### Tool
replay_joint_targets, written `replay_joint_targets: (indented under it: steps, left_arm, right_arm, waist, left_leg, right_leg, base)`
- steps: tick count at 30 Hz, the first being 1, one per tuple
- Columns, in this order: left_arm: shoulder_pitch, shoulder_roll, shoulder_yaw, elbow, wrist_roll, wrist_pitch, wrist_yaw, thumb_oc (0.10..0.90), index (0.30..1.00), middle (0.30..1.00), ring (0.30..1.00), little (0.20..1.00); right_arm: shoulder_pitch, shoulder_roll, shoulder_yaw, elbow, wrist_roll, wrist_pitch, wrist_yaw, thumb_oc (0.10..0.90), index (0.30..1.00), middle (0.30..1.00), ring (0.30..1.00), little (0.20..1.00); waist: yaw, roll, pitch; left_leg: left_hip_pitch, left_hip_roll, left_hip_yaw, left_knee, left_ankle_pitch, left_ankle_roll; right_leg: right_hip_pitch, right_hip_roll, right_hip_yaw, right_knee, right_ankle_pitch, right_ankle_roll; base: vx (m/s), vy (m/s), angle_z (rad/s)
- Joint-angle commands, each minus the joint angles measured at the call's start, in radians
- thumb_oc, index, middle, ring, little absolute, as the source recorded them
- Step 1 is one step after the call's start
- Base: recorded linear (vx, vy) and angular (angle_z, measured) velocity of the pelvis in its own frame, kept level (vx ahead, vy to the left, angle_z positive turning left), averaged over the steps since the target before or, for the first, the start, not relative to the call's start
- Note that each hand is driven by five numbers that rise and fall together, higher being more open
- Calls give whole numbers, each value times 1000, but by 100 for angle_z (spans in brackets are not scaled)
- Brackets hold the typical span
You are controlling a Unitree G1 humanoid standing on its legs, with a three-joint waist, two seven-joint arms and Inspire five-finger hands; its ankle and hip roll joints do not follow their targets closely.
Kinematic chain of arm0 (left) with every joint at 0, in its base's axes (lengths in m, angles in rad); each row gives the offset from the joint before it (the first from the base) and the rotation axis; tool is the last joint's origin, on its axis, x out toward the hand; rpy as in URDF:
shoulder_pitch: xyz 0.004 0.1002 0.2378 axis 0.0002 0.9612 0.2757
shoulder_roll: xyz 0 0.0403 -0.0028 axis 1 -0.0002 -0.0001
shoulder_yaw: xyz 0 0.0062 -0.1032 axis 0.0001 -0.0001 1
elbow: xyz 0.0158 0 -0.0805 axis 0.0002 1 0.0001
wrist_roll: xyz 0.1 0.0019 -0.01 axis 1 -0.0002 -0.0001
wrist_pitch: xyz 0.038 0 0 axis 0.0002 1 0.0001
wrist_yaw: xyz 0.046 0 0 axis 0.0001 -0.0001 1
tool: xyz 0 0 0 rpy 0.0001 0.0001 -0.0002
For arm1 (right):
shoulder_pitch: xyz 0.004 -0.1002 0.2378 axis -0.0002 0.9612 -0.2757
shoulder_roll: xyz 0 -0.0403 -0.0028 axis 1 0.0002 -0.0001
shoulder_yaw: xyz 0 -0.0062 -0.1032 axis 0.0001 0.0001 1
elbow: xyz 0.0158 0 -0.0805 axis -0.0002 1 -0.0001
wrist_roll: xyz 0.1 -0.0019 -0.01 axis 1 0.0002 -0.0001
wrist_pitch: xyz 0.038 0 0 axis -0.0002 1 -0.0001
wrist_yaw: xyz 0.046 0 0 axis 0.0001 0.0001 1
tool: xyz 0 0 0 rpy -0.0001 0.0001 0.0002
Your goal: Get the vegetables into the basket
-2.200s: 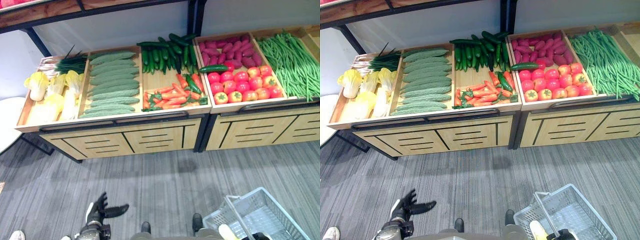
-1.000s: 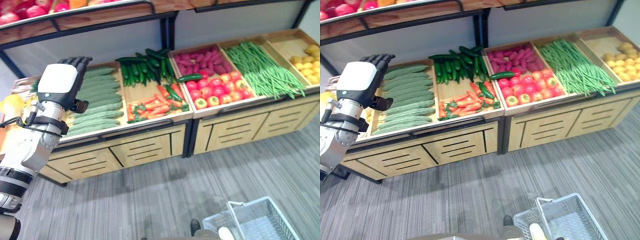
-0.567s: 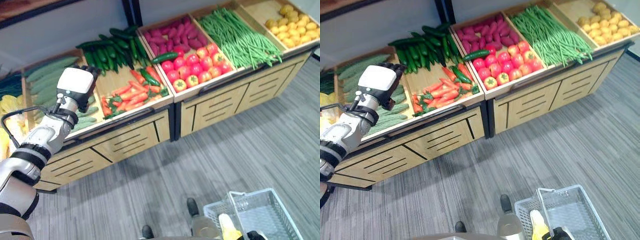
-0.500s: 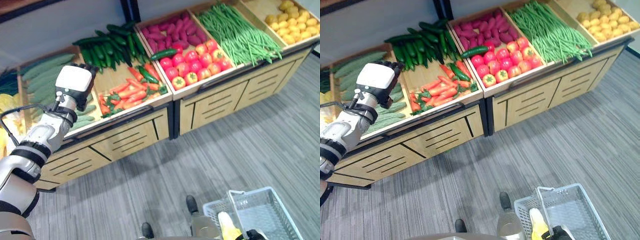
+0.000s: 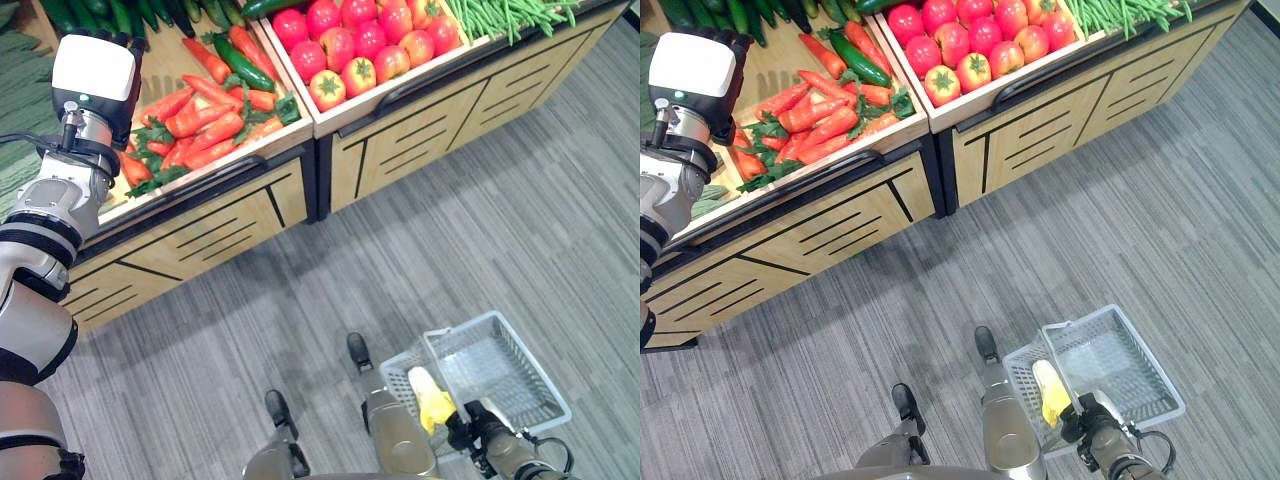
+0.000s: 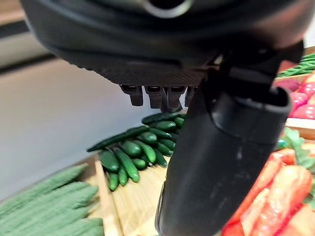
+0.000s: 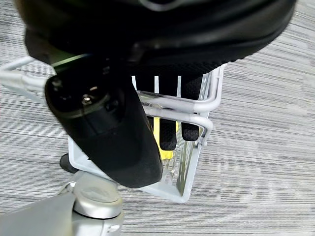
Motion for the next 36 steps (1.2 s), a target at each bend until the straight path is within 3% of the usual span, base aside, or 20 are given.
replay_joint_targets:
  steps: [1,17,36]
  left_arm:
    - [-233,71,29,51,-55,39,93,900,1000,1000,1000,1000]
    - [-203,15,69,99,-129,27,110,900,1000,1000,1000,1000]
    - [-156,20,115,204,-166,48,88,900,1000,1000,1000,1000]
  right_arm:
    - [6,-14,54,26,36,-1,-9,400,300,300,300,300]
    - [-33,-25,82,-21,46,-16,-37,400,300,300,300,300]
    - [-14,-15,82,-16,74,-25,-57,400,300,300,300,300]
  waist:
    - [-5,-3,-26]
    - [-27,37,26]
    - [-25,27,51]
  left_leg:
    - [-58,2,-65,1,37,-29]
    - [-85,1,-36,1,42,-40]
    - [-125,12,-24,1,49,-44]
  right_leg:
    - [55,-55,-33,4,-85,106]
    - [4,-49,-13,4,-71,103]
    - [-43,-32,-14,5,-64,97]
  base:
    - [-20,10,-7]
    - [-3,-11,-7]
    - [-1,-13,-2]
